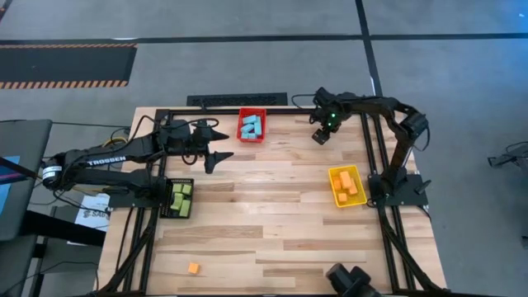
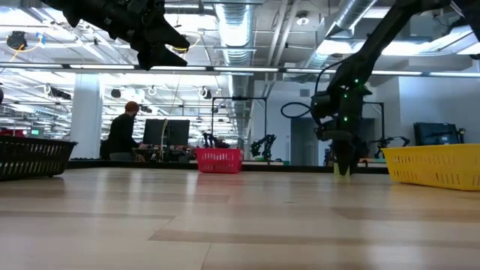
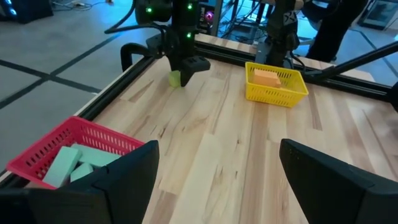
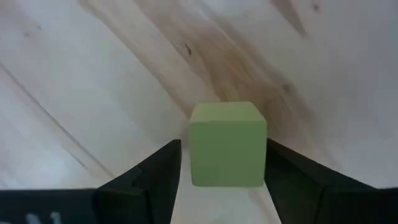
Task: Sort & place blocks by color
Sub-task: Put the light green block into the black bin
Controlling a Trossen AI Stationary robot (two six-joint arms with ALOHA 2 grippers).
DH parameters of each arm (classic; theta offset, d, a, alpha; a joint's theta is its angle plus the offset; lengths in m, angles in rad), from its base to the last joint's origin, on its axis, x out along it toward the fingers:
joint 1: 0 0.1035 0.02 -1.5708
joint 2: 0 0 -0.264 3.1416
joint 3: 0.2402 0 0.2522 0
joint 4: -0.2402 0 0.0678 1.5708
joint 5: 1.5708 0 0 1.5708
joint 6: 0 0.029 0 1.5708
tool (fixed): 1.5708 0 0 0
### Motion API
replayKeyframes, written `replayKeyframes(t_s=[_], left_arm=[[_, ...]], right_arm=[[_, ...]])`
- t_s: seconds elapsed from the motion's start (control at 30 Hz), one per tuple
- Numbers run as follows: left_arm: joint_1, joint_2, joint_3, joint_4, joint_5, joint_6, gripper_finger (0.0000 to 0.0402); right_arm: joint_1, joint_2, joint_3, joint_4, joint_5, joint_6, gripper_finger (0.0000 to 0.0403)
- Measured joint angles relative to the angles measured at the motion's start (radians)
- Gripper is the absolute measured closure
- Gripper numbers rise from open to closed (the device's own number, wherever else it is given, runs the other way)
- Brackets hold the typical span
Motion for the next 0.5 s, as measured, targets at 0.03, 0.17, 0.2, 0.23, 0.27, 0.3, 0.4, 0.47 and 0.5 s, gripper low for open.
replayKeyframes(t_s=[0.03,0.17,0.2,0.23,0.27,0.3,0.4,0.47,0.5], left_arm=[[0.0,0.0,0.0,0.0,0.0,0.0,0.0084],[0.0,0.0,0.0,-0.001,0.0,0.017,0.0084],[0.0,0.0,0.0,0.0,0.0,0.02,0.0084],[0.0,0.0,0.0,0.0,0.0,0.021,0.0084],[0.0,0.0,0.0,0.001,0.0,0.021,0.0084],[0.0,0.0,0.0,0.001,0.0,0.023,0.0084],[0.0,0.0,0.0,0.001,0.0,0.023,0.0084],[0.0,0.0,0.0,0.001,0.0,0.022,0.0084],[0.0,0.0,0.0,0.001,0.001,0.017,0.0084]], right_arm=[[0.004,0.009,0.002,0.008,0.003,0.0,0.0165],[0.018,0.012,0.001,0.026,0.023,0.0,0.0165],[0.025,0.01,0.0,0.031,0.034,-0.004,0.0165],[0.029,0.005,-0.001,0.034,0.043,-0.007,0.0165],[0.03,-0.001,-0.004,0.038,0.046,-0.009,0.0165],[0.03,-0.004,-0.004,0.043,0.045,-0.012,0.0165],[0.042,-0.017,-0.002,0.066,0.047,-0.033,0.0169],[0.05,-0.021,-0.002,0.059,0.041,-0.038,0.0185],[0.056,-0.02,-0.002,0.056,0.039,-0.038,0.0198]])
